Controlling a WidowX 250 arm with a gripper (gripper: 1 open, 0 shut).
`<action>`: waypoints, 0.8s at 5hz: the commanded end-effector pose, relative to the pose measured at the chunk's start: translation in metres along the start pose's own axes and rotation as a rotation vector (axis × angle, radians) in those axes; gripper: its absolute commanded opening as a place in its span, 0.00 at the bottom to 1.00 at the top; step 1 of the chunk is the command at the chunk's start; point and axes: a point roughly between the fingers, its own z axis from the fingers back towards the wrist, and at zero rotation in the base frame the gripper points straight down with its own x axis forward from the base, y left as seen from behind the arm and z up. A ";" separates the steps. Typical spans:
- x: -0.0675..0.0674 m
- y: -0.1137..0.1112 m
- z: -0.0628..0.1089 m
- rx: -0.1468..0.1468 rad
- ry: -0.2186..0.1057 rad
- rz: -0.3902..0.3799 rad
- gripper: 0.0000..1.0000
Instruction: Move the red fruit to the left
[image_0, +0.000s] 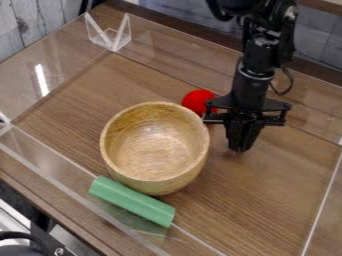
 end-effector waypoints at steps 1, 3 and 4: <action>0.016 -0.005 0.029 -0.073 -0.043 0.055 0.00; 0.037 0.022 0.069 -0.149 -0.051 0.116 0.00; 0.054 0.058 0.095 -0.185 -0.070 0.111 0.00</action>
